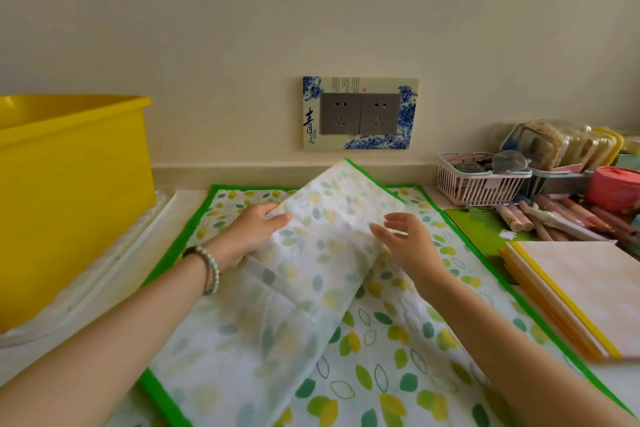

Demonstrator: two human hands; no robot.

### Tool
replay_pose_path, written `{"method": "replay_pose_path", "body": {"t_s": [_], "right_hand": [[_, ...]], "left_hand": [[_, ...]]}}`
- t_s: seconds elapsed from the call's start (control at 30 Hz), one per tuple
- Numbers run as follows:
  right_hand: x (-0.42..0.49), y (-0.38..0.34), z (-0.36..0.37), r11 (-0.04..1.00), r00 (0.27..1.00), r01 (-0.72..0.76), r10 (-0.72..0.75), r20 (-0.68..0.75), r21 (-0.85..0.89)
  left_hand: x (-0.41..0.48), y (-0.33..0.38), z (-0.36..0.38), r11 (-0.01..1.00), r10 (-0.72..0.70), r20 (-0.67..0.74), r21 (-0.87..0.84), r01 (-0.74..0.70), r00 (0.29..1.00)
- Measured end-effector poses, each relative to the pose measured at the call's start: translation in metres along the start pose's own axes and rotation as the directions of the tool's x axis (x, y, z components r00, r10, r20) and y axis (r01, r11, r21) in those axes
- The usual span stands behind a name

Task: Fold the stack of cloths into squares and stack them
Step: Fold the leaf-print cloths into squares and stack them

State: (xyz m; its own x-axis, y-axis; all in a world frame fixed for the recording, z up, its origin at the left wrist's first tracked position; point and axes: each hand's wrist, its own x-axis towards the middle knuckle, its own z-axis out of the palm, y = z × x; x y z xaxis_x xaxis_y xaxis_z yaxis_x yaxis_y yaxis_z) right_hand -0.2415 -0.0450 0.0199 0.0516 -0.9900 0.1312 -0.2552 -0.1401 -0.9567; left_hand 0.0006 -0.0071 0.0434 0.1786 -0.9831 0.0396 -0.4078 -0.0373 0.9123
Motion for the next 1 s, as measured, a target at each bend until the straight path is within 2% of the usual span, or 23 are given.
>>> {"method": "replay_pose_path", "body": {"t_s": [0.07, 0.13, 0.2, 0.27, 0.4, 0.5, 0.63, 0.73, 0.83, 0.93, 1.0], "right_hand": [[0.000, -0.002, -0.002, 0.987, 0.991, -0.123, 0.117, 0.061, 0.103], [-0.002, -0.004, -0.002, 0.948, 0.955, -0.259, 0.222, 0.198, 0.184], [-0.006, -0.006, 0.000, 0.933, 0.905, -0.325, 0.261, 0.335, 0.151], [-0.011, -0.007, 0.002, 0.954, 0.890, -0.300, 0.271, 0.367, 0.022], [-0.009, -0.003, -0.003, 0.965, 0.936, -0.224, 0.252, 0.247, -0.138], [-0.008, -0.003, -0.009, 0.954, 0.924, -0.236, 0.279, 0.263, -0.183], [-0.008, -0.007, -0.011, 0.951, 0.920, -0.180, 0.252, 0.299, -0.250], [-0.006, -0.011, -0.018, 0.936, 0.934, -0.092, 0.200, 0.296, -0.341], [-0.015, -0.013, -0.026, 0.875, 0.958, 0.171, -0.042, 0.282, -0.453], [-0.039, -0.012, -0.036, 0.743, 0.876, 0.458, -0.284, 0.390, -0.488], [-0.056, -0.010, -0.045, 0.590, 0.785, 0.601, -0.310, 0.536, -0.539]], "left_hand": [[-0.009, -0.004, 0.004, 0.990, -0.016, -0.127, -0.140, -0.002, 0.992], [-0.014, -0.008, 0.010, 0.980, -0.069, -0.215, -0.199, 0.025, 0.974], [-0.016, -0.011, 0.015, 0.971, -0.117, -0.242, -0.231, 0.060, 0.963], [-0.018, -0.014, 0.019, 0.980, -0.138, -0.213, -0.171, 0.102, 0.967], [-0.021, -0.014, 0.022, 0.983, -0.182, -0.120, -0.054, 0.176, 0.976], [-0.025, -0.014, 0.017, 0.986, -0.169, -0.125, -0.028, 0.167, 0.978], [-0.036, -0.016, 0.009, 0.979, -0.078, -0.135, 0.174, 0.102, 0.988], [-0.057, -0.018, 0.002, 0.893, 0.064, -0.037, 0.447, -0.041, 0.997], [-0.084, -0.019, -0.007, 0.790, 0.184, 0.158, 0.564, -0.241, 0.970], [-0.109, -0.018, -0.011, 0.723, 0.161, 0.331, 0.601, -0.340, 0.930], [-0.120, -0.017, -0.013, 0.679, 0.081, 0.405, 0.646, -0.348, 0.911]]}}
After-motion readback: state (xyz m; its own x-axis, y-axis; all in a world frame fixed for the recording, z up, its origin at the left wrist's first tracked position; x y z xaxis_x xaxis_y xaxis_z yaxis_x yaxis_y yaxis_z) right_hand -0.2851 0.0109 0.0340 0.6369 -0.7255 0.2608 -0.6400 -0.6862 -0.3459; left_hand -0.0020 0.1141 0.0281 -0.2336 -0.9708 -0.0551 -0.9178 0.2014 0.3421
